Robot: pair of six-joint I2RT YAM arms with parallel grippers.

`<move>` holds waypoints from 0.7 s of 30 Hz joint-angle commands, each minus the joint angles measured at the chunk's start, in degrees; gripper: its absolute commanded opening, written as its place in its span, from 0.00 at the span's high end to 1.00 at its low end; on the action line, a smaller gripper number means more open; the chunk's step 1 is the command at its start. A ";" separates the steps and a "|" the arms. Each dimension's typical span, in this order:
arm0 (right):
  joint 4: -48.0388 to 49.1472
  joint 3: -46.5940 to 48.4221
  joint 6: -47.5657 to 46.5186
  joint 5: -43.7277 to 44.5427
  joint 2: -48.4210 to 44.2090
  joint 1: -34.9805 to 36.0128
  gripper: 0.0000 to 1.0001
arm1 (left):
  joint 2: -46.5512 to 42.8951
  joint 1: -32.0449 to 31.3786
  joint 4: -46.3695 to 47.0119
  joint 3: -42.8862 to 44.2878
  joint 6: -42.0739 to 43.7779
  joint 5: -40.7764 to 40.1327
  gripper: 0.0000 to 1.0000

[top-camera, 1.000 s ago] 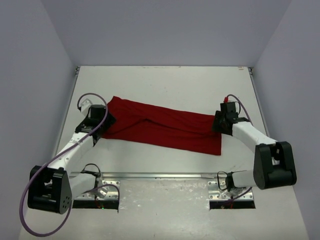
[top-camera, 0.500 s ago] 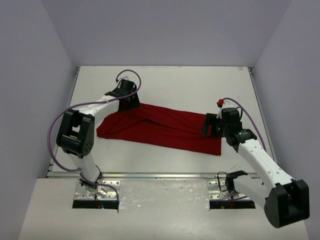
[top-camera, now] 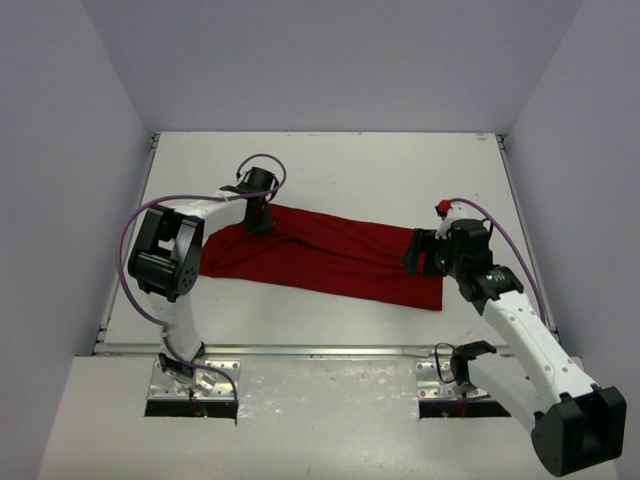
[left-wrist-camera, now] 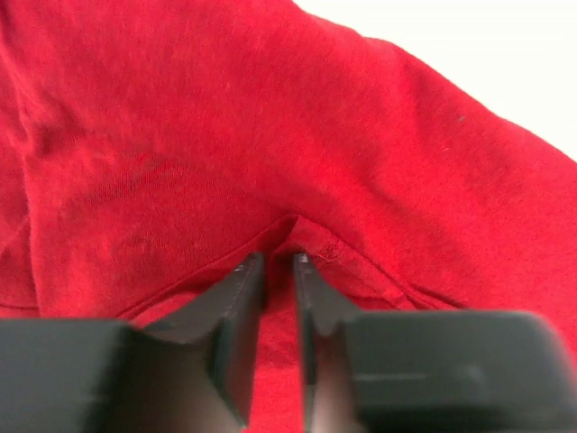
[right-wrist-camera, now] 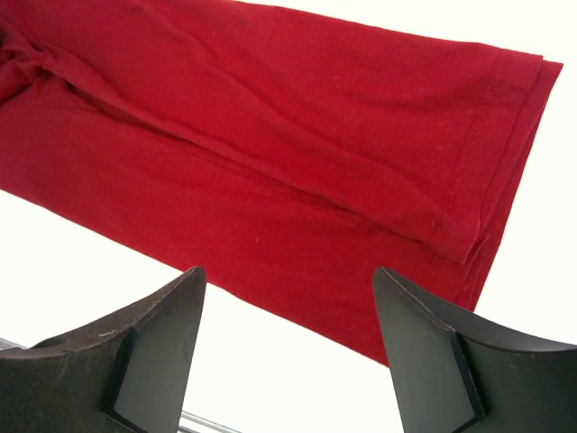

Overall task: Fold and stack the t-shirts
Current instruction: Fold the other side of the tshirt into a rectangle

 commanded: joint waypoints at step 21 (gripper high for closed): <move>0.14 -0.43 -0.74 -0.81 -0.65 0.08 0.25 | -26.31 -14.62 4.54 -21.76 -16.29 -9.98 0.99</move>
